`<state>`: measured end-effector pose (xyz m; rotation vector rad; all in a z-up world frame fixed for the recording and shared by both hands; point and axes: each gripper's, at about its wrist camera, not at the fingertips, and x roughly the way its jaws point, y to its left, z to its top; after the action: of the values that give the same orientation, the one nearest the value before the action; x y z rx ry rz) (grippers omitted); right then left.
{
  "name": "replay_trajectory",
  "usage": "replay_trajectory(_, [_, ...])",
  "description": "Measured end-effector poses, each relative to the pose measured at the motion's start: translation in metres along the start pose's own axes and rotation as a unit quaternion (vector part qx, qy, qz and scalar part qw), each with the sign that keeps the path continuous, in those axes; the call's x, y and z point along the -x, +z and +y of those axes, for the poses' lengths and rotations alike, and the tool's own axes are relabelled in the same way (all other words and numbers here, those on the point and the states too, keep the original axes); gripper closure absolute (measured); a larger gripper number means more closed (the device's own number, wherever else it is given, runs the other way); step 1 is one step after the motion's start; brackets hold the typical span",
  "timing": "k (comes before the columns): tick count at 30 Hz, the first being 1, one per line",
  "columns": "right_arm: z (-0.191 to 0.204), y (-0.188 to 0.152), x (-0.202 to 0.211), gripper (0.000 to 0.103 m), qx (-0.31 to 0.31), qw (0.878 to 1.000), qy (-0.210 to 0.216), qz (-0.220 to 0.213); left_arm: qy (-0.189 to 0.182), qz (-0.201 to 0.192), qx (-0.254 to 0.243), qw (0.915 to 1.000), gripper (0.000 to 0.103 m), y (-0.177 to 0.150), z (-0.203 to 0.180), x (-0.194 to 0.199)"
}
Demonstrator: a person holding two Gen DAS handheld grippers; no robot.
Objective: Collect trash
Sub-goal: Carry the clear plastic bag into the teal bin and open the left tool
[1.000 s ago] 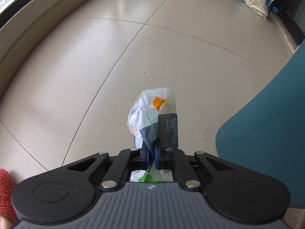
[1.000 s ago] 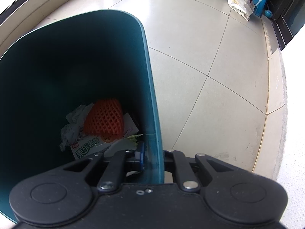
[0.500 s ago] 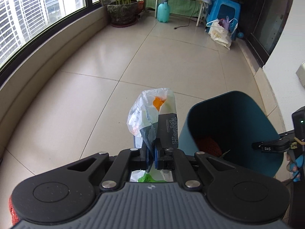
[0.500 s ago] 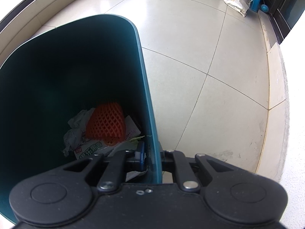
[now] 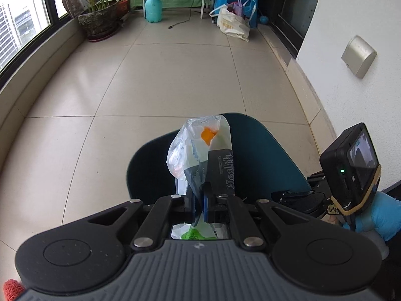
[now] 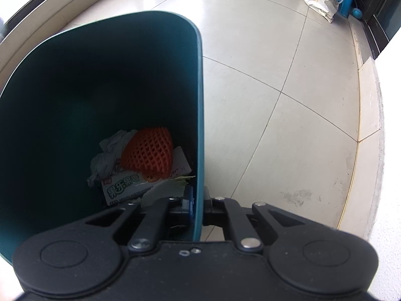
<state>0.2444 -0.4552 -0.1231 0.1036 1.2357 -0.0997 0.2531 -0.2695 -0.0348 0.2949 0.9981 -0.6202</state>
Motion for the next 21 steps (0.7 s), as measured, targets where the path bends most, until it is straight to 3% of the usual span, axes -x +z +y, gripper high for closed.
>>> replay_trajectory(11, [0.024,-0.009,-0.002,0.095,0.044,0.999,0.000,0.011,-0.001,0.101,0.005,0.9949,0.098,-0.021,-0.020,-0.085])
replay_trajectory(13, [0.025,-0.008,-0.002,0.095,0.048,0.999,0.001,0.012,0.013,0.111,0.004,0.9937,0.098,-0.025,-0.022,-0.096])
replay_trajectory(16, [0.027,-0.006,-0.002,0.094,0.052,0.999,-0.001,0.012,0.001,0.135,0.010,0.9909,0.098,-0.029,-0.023,-0.109])
replay_trajectory(21, [0.032,-0.006,-0.003,0.094,0.060,0.998,-0.001,0.010,-0.001,0.142,0.018,0.9897,0.096,-0.032,-0.021,-0.117])
